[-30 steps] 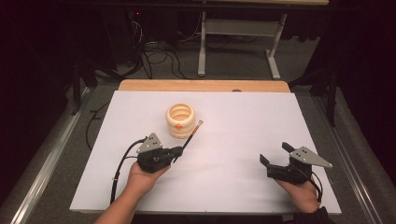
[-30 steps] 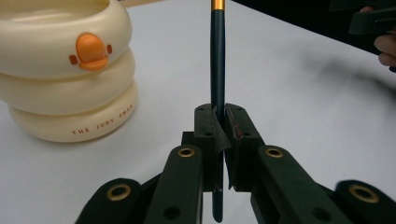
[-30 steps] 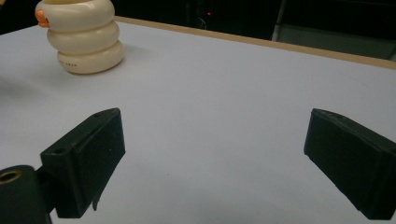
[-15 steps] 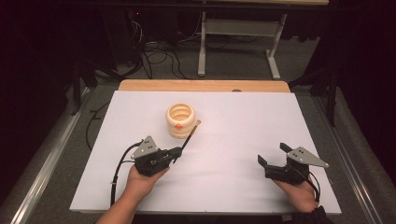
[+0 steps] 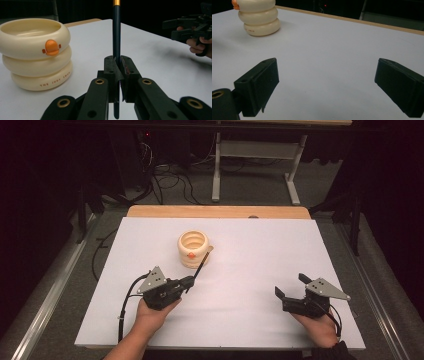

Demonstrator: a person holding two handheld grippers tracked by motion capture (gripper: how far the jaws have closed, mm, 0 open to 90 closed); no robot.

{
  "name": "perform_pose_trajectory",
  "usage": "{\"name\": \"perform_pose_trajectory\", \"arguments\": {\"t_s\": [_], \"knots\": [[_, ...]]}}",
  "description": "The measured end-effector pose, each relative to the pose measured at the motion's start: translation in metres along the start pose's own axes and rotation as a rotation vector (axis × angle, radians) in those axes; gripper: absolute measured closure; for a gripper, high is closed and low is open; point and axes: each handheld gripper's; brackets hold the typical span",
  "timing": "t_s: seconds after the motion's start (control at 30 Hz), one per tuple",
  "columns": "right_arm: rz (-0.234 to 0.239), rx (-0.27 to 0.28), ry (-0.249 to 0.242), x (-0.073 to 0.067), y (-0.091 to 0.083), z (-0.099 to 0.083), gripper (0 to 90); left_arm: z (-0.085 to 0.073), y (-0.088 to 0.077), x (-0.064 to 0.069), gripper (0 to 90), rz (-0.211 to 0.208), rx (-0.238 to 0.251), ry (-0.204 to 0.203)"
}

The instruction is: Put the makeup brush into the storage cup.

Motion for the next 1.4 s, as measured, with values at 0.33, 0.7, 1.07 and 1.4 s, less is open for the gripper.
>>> {"name": "perform_pose_trajectory", "arguments": {"t_s": [0.33, 0.7, 1.07, 1.4], "knots": [[0.006, 0.043, -0.007, -0.004, 0.001, 0.013, 6.8, 0.000, 0.001, 0.000, 84.8, -0.001, 0.001, 0.003], [0.008, 0.115, -0.051, -0.012, 0.002, 0.050, 7.3, -0.001, 0.004, 0.000, 84.8, -0.002, 0.005, -0.006], [0.011, 0.106, -0.061, -0.017, 0.019, 0.063, 8.5, 0.001, 0.002, -0.001, 84.8, 0.003, 0.017, -0.006], [0.032, 0.088, -0.067, -0.026, 0.026, 0.056, 8.5, 0.003, 0.004, -0.001, 84.8, 0.008, 0.018, 0.007]]}}
Point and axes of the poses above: each handheld gripper's, and its own axes: y roughly forward along the jaws, z roughly out of its top, x roughly to its right, and after that the axes turned 9 degrees about -y, right-handed
